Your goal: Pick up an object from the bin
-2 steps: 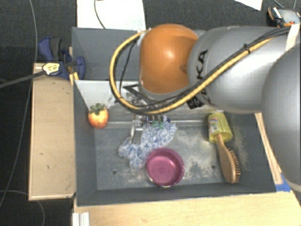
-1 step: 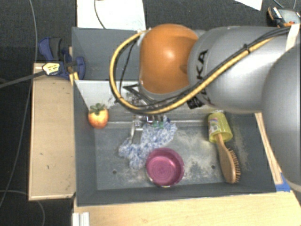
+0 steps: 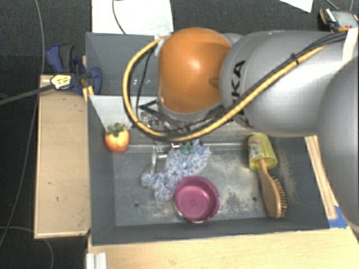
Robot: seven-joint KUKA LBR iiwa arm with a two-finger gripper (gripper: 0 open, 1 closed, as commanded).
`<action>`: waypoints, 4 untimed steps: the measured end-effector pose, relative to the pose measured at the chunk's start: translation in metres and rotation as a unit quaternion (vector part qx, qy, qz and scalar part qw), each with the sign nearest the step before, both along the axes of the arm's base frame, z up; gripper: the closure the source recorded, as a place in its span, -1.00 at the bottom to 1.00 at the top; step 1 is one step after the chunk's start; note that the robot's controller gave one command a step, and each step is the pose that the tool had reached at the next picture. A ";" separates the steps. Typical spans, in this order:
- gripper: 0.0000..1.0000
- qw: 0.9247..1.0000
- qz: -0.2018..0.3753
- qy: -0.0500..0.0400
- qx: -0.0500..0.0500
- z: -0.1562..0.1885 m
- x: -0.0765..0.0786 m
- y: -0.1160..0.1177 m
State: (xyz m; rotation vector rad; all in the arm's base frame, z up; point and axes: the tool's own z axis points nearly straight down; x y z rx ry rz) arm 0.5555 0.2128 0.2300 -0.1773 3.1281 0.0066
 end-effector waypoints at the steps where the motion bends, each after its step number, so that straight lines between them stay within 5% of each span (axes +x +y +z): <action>1: -1.00 1.000 0.013 0.005 -0.002 -0.083 -0.028 -0.053; 2: -1.00 0.998 0.058 -0.005 0.004 -0.096 -0.052 0.016; 3: -1.00 1.000 -0.001 -0.002 0.000 -0.158 -0.039 -0.067; 4: -1.00 0.991 0.133 -0.010 0.004 -0.121 -0.043 -0.017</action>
Offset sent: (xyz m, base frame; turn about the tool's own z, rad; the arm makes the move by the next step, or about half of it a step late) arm -0.0501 0.0118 -0.0953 -0.1089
